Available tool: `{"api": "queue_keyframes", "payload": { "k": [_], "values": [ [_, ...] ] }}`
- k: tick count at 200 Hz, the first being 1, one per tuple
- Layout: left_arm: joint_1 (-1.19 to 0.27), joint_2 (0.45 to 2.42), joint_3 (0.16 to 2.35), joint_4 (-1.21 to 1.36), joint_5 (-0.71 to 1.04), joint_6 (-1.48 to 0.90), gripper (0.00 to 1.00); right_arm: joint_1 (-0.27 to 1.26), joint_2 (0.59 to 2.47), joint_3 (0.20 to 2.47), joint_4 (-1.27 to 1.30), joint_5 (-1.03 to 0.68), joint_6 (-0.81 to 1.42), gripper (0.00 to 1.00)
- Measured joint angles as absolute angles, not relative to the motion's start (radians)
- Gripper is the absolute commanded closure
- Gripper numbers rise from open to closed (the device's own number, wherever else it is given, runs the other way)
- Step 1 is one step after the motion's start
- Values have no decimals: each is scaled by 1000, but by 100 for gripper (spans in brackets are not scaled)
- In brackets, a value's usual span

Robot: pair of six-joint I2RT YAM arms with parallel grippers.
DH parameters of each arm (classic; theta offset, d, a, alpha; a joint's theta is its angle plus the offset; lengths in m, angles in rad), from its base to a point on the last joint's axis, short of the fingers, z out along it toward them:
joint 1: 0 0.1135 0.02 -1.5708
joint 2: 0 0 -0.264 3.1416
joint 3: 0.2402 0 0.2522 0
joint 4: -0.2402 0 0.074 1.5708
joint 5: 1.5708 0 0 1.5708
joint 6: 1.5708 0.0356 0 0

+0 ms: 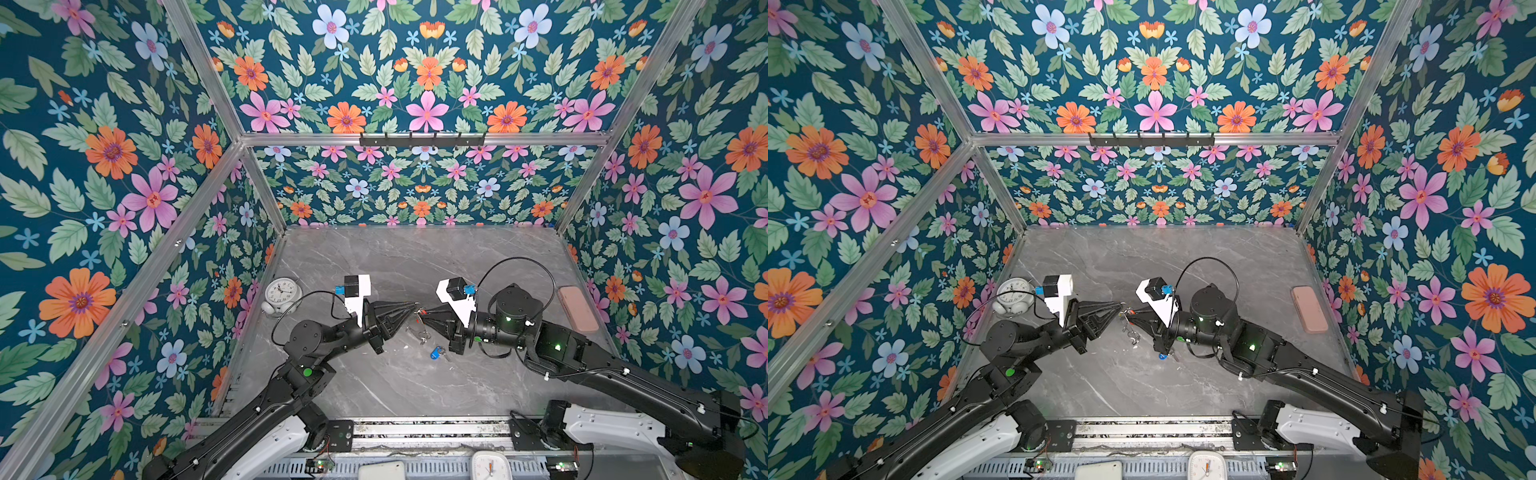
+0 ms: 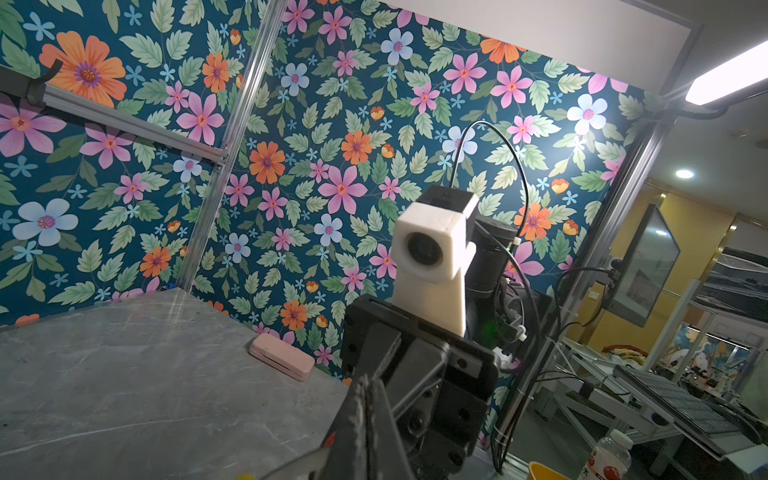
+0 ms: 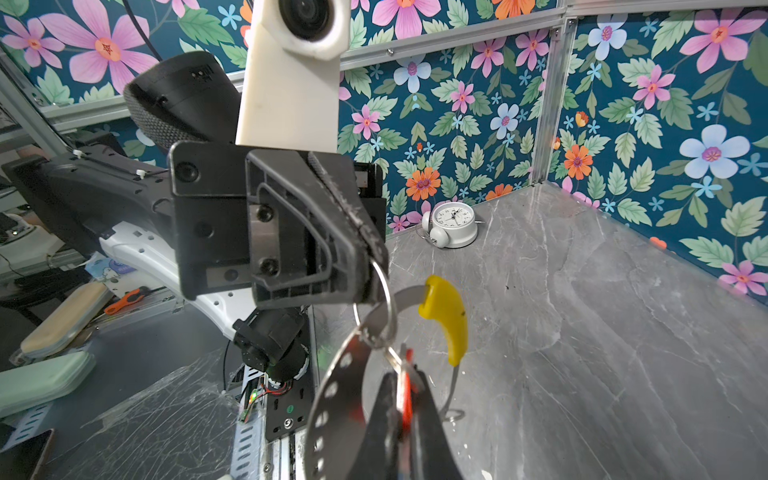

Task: Remove the keys from the keyring
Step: 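Pull the red-tag key off with the right gripper while the left holds the ring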

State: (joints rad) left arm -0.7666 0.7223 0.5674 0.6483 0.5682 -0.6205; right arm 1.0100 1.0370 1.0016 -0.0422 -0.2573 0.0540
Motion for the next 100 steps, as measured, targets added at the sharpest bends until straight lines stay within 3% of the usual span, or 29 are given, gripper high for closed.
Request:
{"api": "queue_keyframes", "payload": {
  "k": [100],
  "values": [
    [-767,733,572,655,569,-618,100,1044,1067,1018,-109,-255,19,100]
  ]
}}
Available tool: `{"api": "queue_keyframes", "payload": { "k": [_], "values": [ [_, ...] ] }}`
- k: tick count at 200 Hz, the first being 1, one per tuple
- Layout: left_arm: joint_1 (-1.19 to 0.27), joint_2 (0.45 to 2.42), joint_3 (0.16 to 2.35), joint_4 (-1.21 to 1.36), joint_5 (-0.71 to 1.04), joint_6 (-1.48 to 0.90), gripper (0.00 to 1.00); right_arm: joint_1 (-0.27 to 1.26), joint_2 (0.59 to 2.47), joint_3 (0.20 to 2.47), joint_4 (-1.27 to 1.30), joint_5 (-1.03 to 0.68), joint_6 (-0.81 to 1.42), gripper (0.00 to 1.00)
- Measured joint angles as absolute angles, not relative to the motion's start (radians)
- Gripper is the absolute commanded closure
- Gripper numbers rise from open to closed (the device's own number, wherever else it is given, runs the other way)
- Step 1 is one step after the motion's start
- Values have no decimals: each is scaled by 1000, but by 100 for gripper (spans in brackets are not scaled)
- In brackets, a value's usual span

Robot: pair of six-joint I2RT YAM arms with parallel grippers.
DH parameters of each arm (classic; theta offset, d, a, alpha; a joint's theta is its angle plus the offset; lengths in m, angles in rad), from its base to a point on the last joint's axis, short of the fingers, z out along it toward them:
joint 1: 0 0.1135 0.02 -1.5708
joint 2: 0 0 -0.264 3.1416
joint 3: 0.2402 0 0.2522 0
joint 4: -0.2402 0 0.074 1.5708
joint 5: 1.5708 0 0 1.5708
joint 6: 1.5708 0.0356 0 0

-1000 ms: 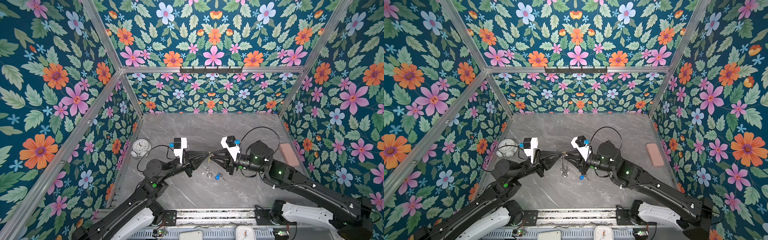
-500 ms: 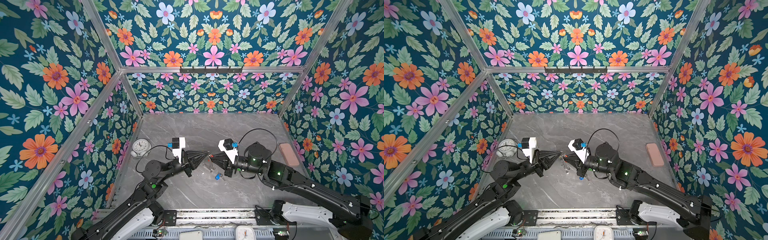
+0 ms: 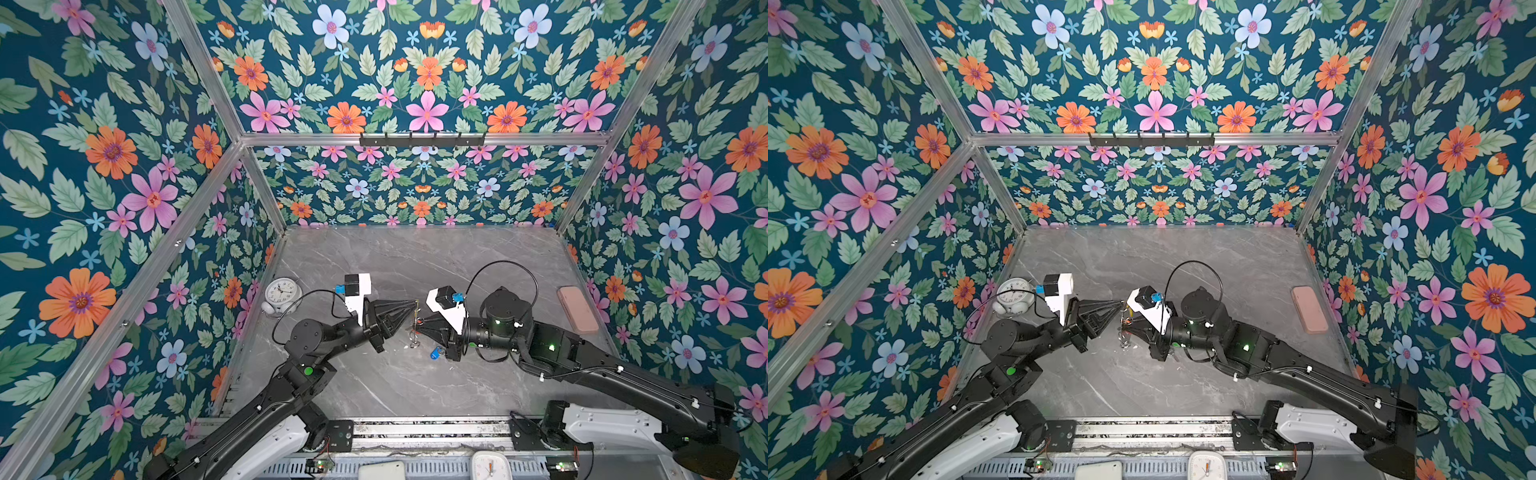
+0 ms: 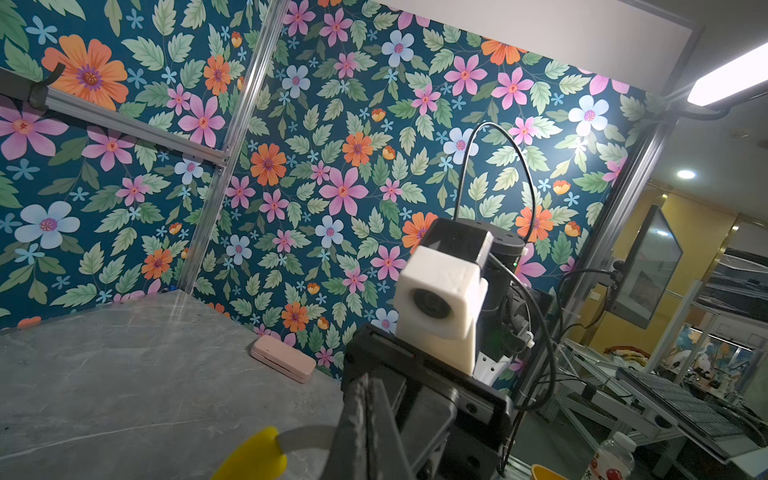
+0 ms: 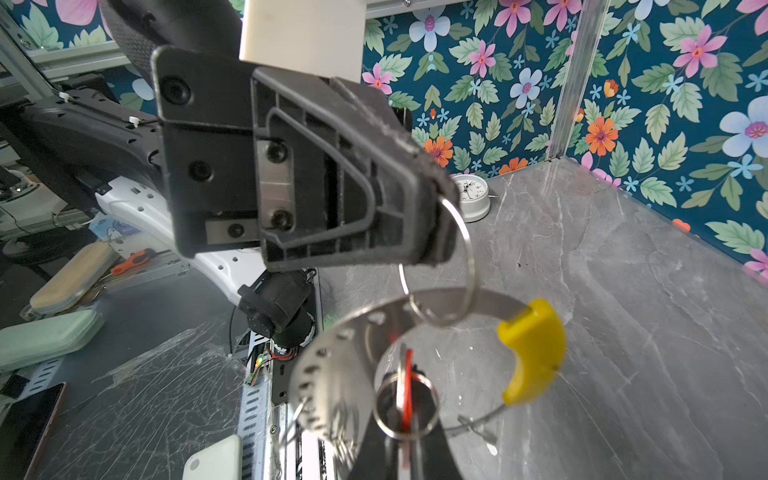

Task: Remove the keys from the keyring
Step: 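Pull the red-tag key off with the right gripper while the left holds the ring, then lower the red-tag key beside the blue-tag key and open the right gripper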

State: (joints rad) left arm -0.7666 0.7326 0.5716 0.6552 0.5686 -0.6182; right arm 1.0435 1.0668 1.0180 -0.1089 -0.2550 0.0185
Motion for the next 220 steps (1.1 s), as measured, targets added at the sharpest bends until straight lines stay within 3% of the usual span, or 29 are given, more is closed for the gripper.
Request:
{"api": "queue_keyframes", "payload": {
  "k": [70,132,169,220],
  "values": [
    [-767,659,556,548,520,-564,100,1011,1010,974,-113,-188,23,100],
    [-767,561,502,410,424,-520,100,753,944,833,-76,-263,165,100],
    [-767,529,476,383,391,-521,100,597,1048,648,10,-338,327,100],
    [-767,533,466,382,383,-521,100,557,1268,525,104,-351,450,100]
  ]
}}
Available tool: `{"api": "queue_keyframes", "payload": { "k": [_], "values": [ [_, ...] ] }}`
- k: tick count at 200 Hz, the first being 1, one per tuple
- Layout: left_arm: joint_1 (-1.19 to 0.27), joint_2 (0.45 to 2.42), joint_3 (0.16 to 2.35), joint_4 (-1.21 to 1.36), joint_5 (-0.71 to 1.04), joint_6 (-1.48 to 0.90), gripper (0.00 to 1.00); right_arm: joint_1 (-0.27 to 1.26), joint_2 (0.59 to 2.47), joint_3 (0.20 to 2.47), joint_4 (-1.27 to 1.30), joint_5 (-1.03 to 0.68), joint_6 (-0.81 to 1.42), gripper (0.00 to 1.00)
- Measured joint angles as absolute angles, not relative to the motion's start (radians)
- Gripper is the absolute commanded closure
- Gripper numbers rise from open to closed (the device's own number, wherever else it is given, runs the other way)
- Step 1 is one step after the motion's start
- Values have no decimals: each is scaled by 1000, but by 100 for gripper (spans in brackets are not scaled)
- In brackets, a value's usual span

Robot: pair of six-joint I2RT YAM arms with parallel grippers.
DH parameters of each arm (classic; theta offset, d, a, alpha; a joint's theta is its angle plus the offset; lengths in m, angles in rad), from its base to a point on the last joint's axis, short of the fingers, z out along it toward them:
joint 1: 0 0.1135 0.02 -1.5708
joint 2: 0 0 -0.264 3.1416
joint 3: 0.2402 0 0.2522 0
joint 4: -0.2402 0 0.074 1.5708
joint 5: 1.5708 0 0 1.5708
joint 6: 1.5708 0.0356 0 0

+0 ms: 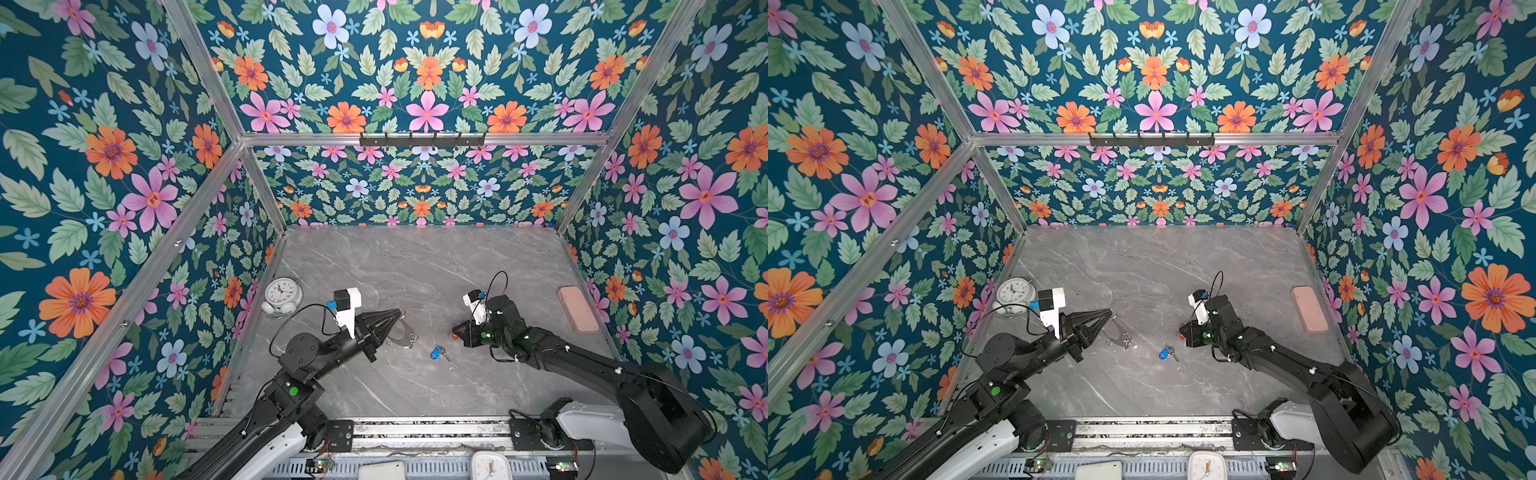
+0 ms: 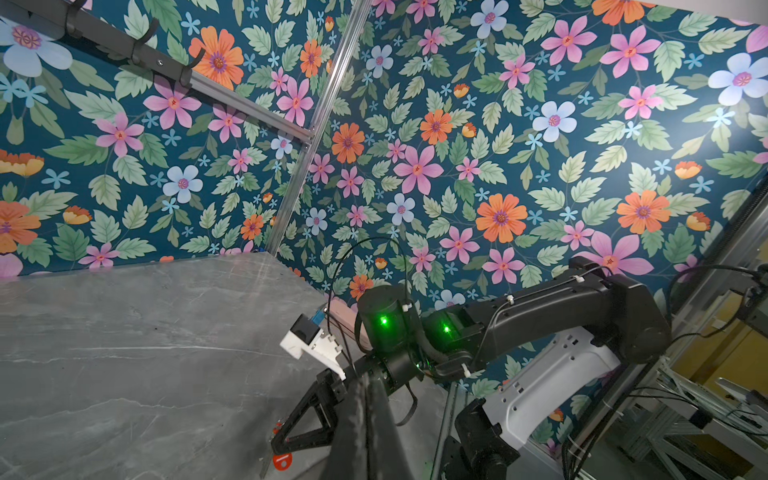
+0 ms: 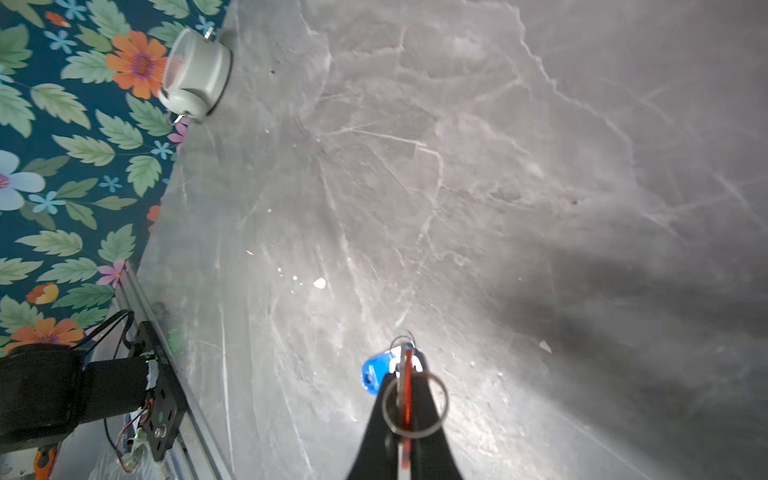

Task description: Remove the keys from the keyring

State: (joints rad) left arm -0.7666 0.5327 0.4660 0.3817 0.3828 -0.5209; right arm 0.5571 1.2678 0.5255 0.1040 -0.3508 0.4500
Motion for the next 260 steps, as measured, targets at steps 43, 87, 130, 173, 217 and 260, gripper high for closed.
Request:
{"api": "queue_keyframes", "payload": {
  "k": [43,87,130,173,217,260],
  "values": [
    [-767,535,464,382,384,-522,100,553,1378,519,155,-339,493,100],
    [-767,535,455,383,384,-524,100,552,1422,522,175,-336,519,94],
    [-767,535,455,387,384,-525,100,551,1417,523,172,-310,521,75],
    [-767,539,455,389,384,-526,100,551,1402,542,128,-275,524,58],
    [-767,542,455,389,384,-533,100,550,1274,580,36,-227,512,52],
    [-767,551,456,389,382,-542,100,553,1064,635,-14,-246,472,49]
  ]
}}
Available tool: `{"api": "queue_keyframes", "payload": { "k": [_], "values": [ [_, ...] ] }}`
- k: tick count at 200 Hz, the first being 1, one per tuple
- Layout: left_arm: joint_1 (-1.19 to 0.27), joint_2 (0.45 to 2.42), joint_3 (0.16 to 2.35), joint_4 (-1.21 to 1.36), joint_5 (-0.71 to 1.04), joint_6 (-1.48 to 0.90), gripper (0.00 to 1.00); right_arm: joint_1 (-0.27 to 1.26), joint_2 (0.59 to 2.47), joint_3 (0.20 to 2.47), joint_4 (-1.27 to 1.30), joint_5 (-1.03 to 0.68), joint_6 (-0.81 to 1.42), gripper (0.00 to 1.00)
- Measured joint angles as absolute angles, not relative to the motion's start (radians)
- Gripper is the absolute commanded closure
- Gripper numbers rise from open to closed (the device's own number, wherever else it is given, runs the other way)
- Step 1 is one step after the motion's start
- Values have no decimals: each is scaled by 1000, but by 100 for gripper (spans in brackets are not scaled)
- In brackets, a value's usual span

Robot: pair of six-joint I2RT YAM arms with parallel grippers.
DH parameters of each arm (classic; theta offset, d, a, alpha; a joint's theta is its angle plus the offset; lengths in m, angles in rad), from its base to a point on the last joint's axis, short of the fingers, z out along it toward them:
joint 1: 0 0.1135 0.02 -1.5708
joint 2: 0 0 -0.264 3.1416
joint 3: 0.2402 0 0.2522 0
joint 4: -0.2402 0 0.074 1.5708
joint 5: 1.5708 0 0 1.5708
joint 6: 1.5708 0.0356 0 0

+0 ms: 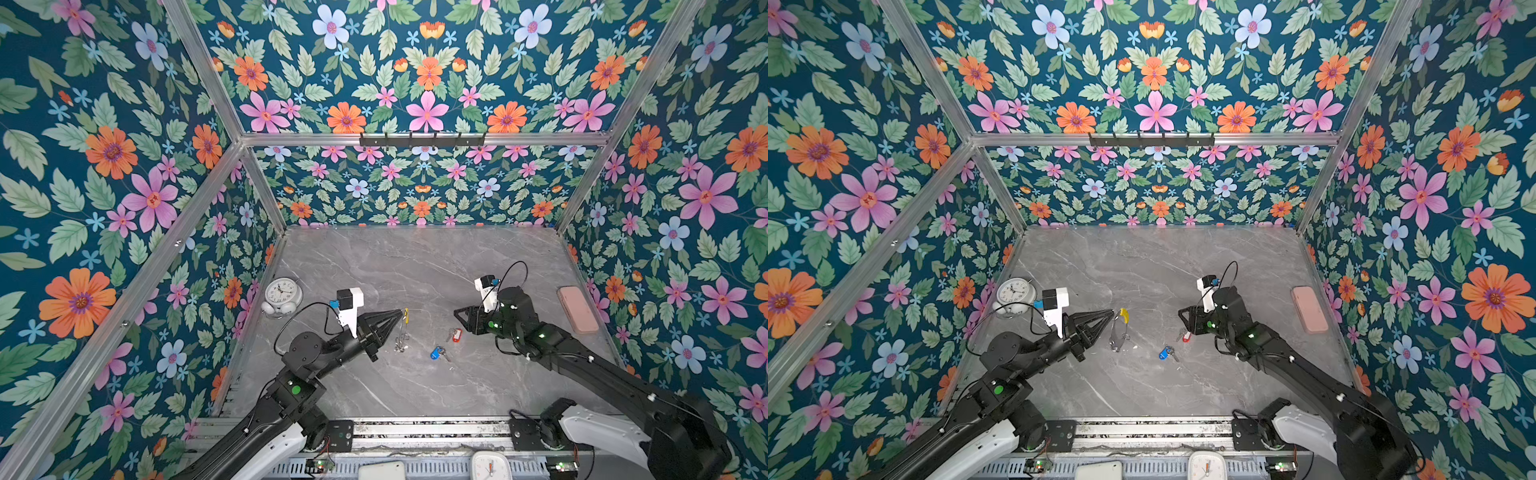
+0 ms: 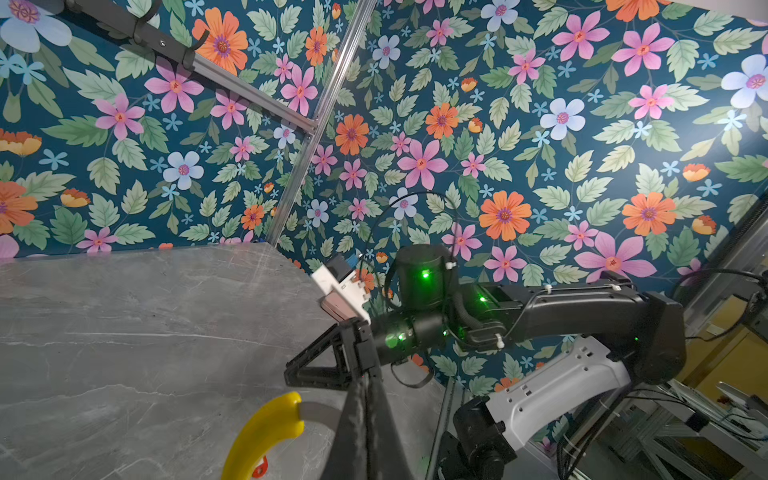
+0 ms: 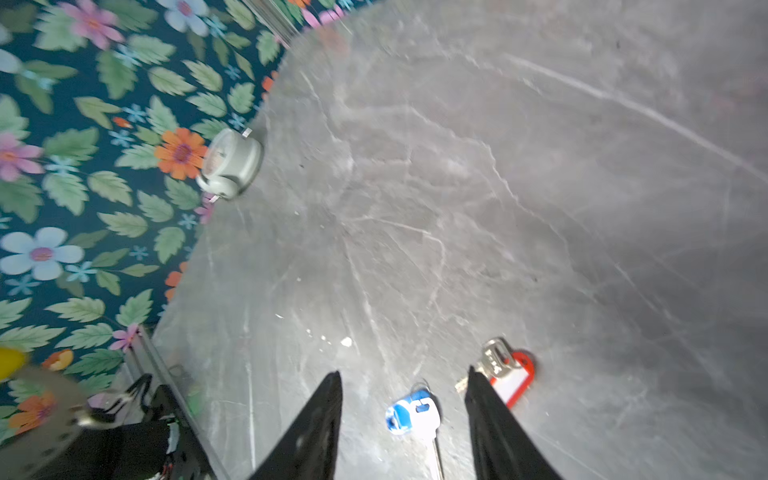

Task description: Remove the keys from the keyring

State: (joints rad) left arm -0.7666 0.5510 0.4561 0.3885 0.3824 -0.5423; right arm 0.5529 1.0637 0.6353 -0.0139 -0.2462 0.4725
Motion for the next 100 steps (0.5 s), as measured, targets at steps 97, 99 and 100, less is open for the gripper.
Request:
{"api": "queue_keyframes", "payload": {
  "k": [97,99,100],
  "values": [
    [-767,603,468,407,327,-573,100,946,1010,930,-50,-177,281,37],
    [-767,605,469,409,327,-573,100,955,1016,935,-50,-171,277,36],
    [-767,606,469,410,327,-573,100,961,1021,938,-50,-168,274,36]
  ]
}}
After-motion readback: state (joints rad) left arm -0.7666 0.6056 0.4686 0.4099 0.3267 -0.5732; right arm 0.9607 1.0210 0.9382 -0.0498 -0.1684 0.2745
